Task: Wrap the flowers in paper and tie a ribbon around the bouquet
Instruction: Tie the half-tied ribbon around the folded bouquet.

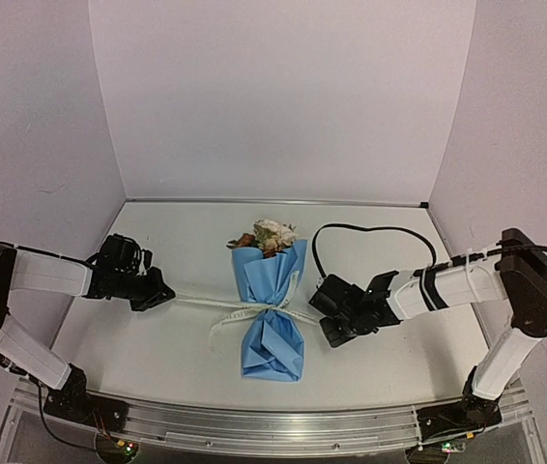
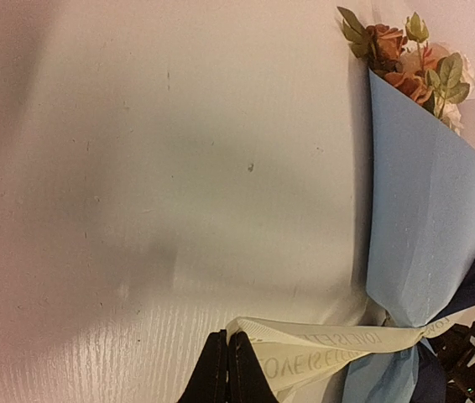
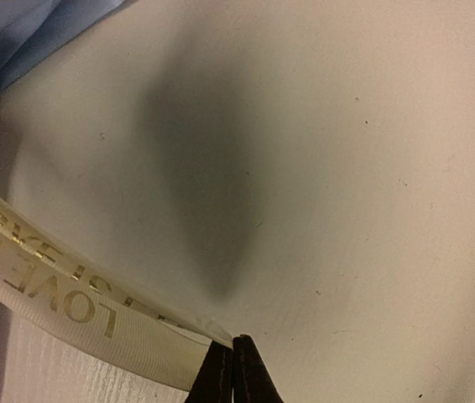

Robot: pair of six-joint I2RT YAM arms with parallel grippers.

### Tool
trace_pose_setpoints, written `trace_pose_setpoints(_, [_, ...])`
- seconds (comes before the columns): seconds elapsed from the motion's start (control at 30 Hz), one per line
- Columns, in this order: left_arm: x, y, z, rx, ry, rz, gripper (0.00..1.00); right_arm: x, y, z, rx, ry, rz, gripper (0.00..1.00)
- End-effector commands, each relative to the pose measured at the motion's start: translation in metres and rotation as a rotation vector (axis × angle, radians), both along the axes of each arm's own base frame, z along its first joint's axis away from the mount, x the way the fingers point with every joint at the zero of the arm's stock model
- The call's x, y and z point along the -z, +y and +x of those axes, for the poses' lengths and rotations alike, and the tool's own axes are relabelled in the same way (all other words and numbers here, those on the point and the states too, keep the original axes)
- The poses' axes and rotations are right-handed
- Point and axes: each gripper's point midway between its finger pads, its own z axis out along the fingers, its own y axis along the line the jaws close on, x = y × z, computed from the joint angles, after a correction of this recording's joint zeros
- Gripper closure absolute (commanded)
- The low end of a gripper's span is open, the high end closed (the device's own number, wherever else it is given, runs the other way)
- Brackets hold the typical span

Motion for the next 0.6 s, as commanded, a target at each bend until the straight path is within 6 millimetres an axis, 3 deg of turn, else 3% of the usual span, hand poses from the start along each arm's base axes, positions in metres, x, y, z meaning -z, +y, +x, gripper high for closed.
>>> trace_pose_setpoints(0.0, [0.004,0.017,0.008,-0.057,0.010,0.016,1.00,0.004,-0.033,-0.008,0.080,0.014,-0.068,1.00])
trace_pose_setpoints(0.3, [0.014,0.058,0.007,-0.179,0.068,-0.043,1.00,0.016,-0.060,-0.014,0.173,0.023,-0.041,1.00])
trace_pose_setpoints(0.57, [0.009,0.077,0.016,-0.226,0.062,-0.055,1.00,0.020,-0.070,-0.016,0.218,0.024,-0.022,1.00])
